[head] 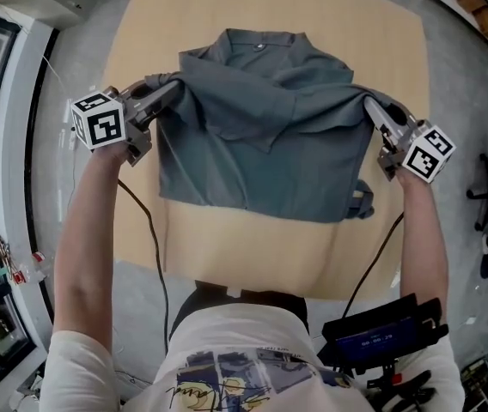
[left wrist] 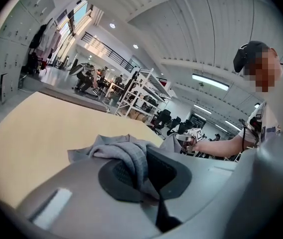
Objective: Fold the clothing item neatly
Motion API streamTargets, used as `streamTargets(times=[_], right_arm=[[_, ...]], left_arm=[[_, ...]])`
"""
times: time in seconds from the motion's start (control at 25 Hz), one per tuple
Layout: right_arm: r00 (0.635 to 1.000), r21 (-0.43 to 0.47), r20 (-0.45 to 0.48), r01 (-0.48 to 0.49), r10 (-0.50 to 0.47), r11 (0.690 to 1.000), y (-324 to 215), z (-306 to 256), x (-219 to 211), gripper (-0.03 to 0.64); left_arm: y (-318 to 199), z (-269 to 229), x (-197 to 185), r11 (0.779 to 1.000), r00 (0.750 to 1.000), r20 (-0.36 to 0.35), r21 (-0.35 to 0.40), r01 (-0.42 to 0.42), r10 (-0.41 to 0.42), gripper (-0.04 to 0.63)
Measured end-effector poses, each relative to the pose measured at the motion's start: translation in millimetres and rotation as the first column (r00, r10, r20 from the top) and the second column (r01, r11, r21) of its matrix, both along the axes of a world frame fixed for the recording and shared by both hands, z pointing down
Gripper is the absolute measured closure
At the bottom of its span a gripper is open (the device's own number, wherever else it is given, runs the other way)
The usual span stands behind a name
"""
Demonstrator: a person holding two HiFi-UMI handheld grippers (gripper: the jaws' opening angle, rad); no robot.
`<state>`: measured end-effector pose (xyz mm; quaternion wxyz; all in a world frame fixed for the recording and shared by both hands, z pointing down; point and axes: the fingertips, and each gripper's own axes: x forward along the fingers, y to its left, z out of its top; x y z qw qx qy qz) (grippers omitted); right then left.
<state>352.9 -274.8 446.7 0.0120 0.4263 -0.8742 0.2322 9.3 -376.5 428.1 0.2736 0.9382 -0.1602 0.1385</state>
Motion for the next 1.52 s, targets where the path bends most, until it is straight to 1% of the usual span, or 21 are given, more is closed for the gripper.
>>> streamTargets(times=[0.24, 0.4, 0.6, 0.76, 0.88, 1.04, 1.28, 1.4, 1.48, 1.52], right_arm=[[1.0, -0.061, 0.022, -0.012, 0.013, 0.998, -23, 41, 4, 0.604], [0.999, -0.102, 0.025, -0.022, 0.025, 0.995, -34, 64, 5, 0.604], [1.0, -0.132, 0.011, -0.023, 0.024, 0.991, -38, 87, 5, 0.604], [1.0, -0.129, 0.01, -0.015, 0.017, 0.992, -41, 96, 4, 0.604], [1.0, -0.111, 0.016, -0.009, 0.011, 0.994, -44, 92, 2, 0.604], [1.0, -0.106, -0.014, -0.006, 0.004, 0.994, -39, 92, 4, 0.603], [0.998, -0.087, -0.055, -0.008, 0.003, 0.996, -41, 90, 1, 0.601], [0.997, -0.09, -0.072, -0.004, -0.003, 0.996, -40, 90, -1, 0.573], [0.997, -0.089, -0.08, -0.001, -0.006, 0.996, -40, 92, -4, 0.553], [0.997, -0.088, -0.081, -0.003, -0.005, 0.996, -40, 93, -4, 0.548]], left_arm=[[-27, 46, -5, 0.997, 0.998, 0.053, -0.06, 0.041, -0.038, 0.578], [-36, 62, -2, 0.996, 0.997, 0.072, -0.083, 0.042, -0.036, 0.578], [-43, 82, -2, 0.994, 0.995, 0.101, -0.106, 0.031, -0.021, 0.578], [-46, 97, -5, 0.991, 0.993, 0.113, -0.128, 0.038, -0.023, 0.578], [-49, 105, -9, 0.989, 0.992, 0.119, -0.135, 0.051, -0.035, 0.578], [-48, 120, -6, 0.986, 0.993, 0.117, -0.159, 0.051, -0.032, 0.577], [-47, 129, -13, 0.984, 0.991, 0.126, -0.169, 0.058, -0.037, 0.574], [-46, 132, -13, 0.979, 0.993, 0.115, -0.193, 0.06, -0.039, 0.559], [-47, 130, -14, 0.977, 0.993, 0.109, -0.203, 0.06, -0.038, 0.53], [-47, 129, -16, 0.978, 0.992, 0.118, -0.2, 0.06, -0.036, 0.515]])
